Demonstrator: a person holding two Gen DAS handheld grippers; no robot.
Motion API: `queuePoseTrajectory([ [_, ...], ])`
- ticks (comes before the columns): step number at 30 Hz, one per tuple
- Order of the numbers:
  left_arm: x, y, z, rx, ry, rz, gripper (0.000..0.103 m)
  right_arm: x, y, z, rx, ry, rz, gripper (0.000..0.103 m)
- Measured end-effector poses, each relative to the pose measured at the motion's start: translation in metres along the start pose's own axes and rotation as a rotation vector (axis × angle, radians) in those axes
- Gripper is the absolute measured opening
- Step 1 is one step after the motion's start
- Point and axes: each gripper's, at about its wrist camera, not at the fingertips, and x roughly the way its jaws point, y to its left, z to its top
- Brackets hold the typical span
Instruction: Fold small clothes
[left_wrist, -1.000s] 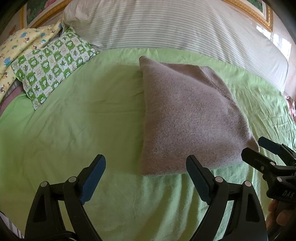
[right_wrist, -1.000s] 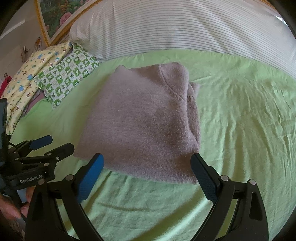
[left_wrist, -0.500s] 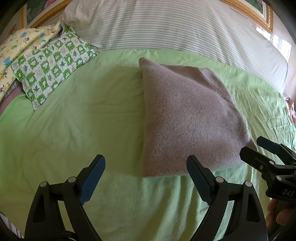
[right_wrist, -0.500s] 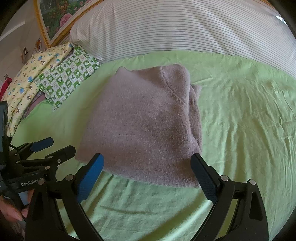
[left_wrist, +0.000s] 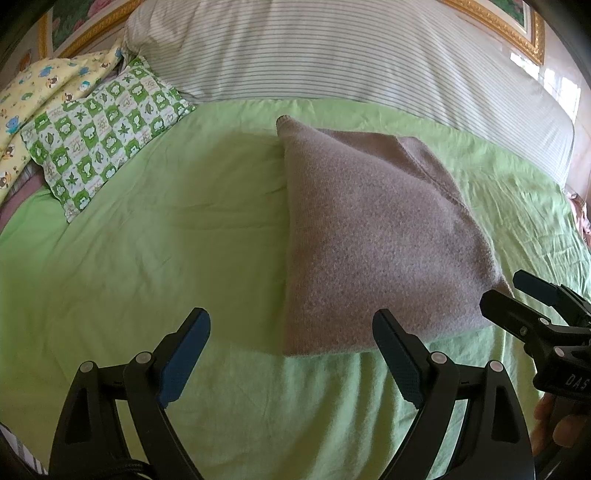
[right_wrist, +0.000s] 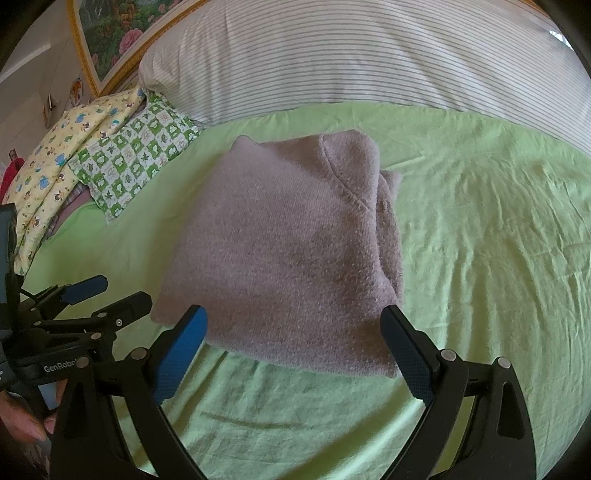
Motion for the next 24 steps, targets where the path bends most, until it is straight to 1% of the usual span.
queuePoseTrajectory([
  [24,0.0006,-0.0034,0.0058,0.004,0.003,0.0,0.091,-0.0031,-0.005,0.0069,0.011,-0.019,0.002,0.095],
])
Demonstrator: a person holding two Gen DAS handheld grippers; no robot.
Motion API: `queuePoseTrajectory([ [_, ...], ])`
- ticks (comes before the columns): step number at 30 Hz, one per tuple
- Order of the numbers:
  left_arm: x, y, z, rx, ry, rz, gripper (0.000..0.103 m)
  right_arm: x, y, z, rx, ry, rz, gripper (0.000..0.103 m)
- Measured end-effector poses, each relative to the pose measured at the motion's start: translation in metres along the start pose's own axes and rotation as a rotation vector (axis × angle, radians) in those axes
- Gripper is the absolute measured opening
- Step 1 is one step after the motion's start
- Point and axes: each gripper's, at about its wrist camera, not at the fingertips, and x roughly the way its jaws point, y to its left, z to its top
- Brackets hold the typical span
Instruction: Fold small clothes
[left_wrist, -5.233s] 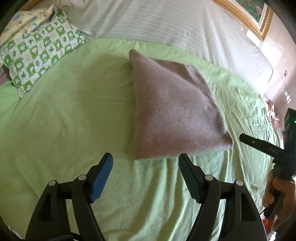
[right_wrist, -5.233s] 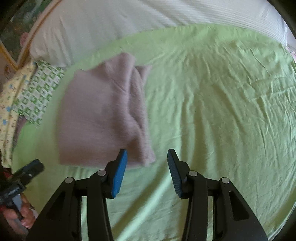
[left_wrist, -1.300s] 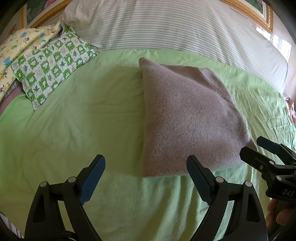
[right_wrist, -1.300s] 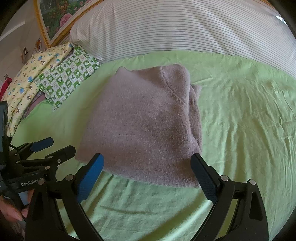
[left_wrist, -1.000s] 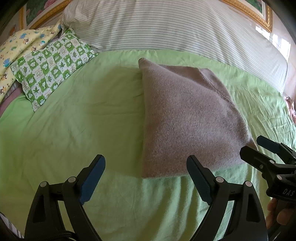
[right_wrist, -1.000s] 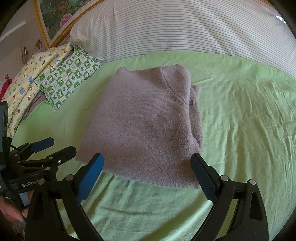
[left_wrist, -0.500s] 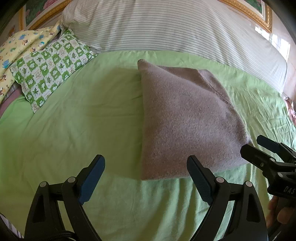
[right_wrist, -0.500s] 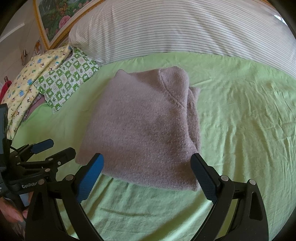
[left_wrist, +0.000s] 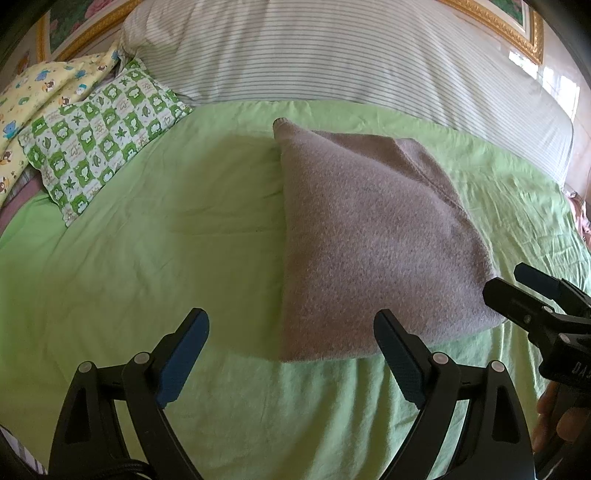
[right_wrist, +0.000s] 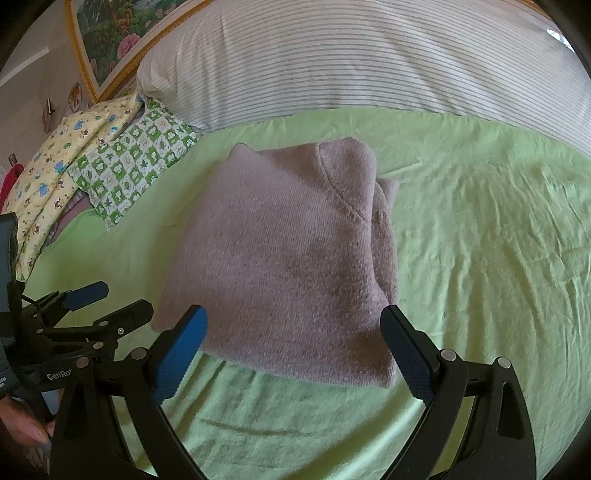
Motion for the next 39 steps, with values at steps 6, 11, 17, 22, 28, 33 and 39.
queuePoseTrajectory([
  [6,0.001,0.0,0.002,0.002,0.002,0.003,0.091,0.001,-0.001,0.004,0.004,0.001,0.004,0.095],
  [11,0.003,0.001,0.005,0.001,0.005,0.001,0.091,0.0,-0.001,0.004,0.005,-0.001,0.002,0.095],
  [17,0.006,0.003,0.008,0.006,0.013,-0.004,0.091,0.001,-0.001,0.006,0.008,0.0,0.005,0.095],
  [22,0.009,0.005,0.012,0.001,0.018,-0.006,0.091,0.002,-0.001,0.007,0.009,-0.001,0.007,0.095],
  [28,0.012,0.004,0.016,0.012,0.017,-0.009,0.091,0.003,-0.004,0.011,0.016,-0.002,0.01,0.095],
  [33,0.016,0.004,0.019,0.008,0.023,-0.012,0.091,0.005,-0.006,0.012,0.023,-0.002,0.014,0.095],
  [39,0.019,0.004,0.02,0.005,0.027,-0.007,0.09,0.008,-0.01,0.013,0.036,0.004,0.011,0.095],
])
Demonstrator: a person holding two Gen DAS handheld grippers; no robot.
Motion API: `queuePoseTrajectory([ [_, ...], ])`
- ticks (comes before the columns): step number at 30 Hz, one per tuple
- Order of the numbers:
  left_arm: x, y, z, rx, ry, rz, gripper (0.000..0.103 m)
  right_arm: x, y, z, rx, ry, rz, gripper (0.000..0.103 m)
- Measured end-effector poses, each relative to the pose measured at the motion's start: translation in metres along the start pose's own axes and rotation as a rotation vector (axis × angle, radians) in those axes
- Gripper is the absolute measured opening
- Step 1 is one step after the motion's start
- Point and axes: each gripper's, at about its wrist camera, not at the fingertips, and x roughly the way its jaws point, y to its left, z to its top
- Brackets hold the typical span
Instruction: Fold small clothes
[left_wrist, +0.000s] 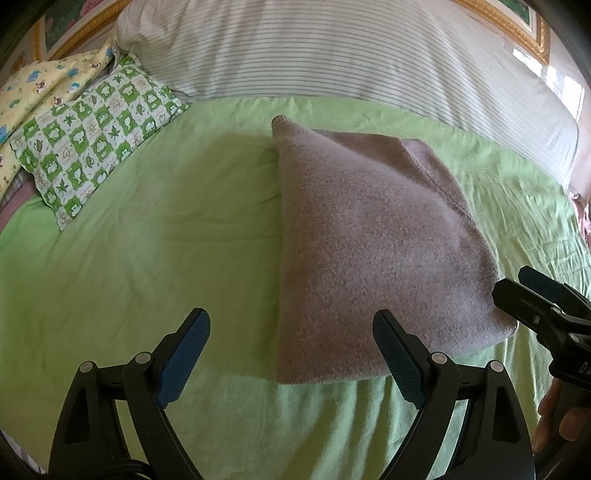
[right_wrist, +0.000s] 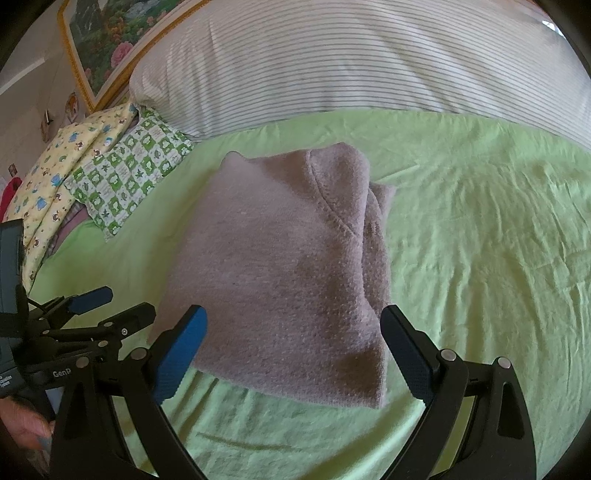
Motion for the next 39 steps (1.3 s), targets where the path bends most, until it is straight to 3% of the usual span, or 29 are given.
queuePoseTrajectory([
  [39,0.0058,-0.0053,0.0103,0.024,-0.001,-0.015,0.091,0.0004,-0.0038,0.0084,0.009,-0.007,0.0,0.095],
])
